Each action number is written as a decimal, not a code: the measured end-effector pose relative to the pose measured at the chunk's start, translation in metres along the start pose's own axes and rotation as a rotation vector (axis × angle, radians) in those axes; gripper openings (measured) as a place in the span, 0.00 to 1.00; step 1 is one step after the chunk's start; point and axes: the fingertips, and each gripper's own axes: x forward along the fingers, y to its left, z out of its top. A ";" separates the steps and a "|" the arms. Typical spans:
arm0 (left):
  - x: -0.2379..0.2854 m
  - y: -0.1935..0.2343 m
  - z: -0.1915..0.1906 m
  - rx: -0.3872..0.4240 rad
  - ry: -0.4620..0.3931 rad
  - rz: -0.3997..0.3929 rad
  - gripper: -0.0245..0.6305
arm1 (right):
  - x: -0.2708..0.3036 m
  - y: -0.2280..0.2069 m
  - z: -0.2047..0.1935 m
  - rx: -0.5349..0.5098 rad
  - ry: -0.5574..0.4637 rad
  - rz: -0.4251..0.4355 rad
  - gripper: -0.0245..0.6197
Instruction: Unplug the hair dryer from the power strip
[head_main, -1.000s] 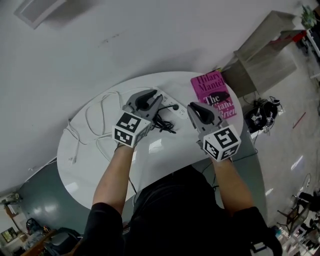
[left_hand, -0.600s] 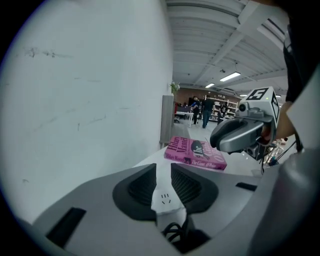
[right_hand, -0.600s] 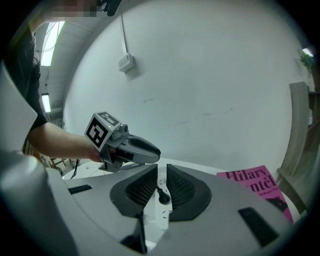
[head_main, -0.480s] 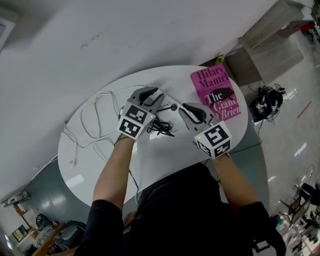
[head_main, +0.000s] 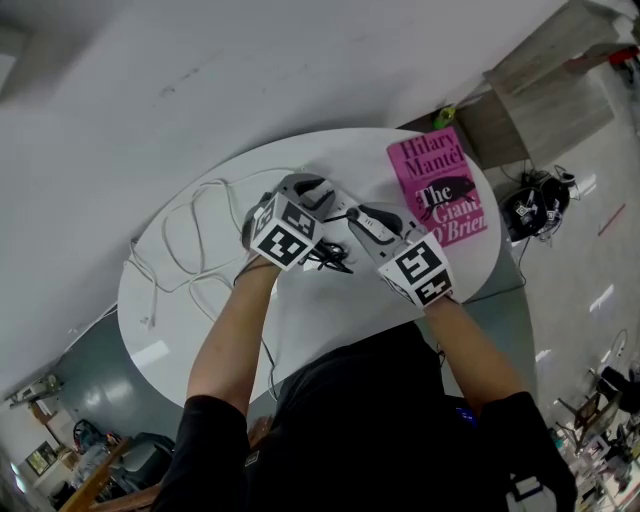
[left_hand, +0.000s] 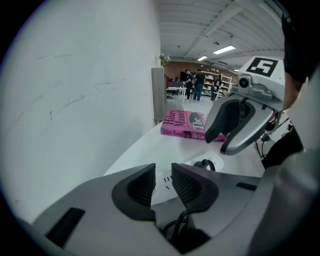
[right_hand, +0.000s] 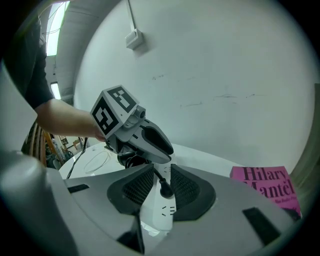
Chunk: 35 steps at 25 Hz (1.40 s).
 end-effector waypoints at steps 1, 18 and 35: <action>0.001 -0.001 -0.001 0.007 0.014 -0.004 0.20 | 0.003 0.000 -0.001 -0.006 0.007 0.002 0.18; -0.004 -0.021 0.008 -0.003 0.002 -0.020 0.22 | 0.017 0.003 -0.043 -0.111 0.141 -0.053 0.15; 0.036 -0.095 0.005 0.129 0.141 -0.158 0.21 | -0.046 0.010 -0.081 -0.028 0.122 -0.129 0.15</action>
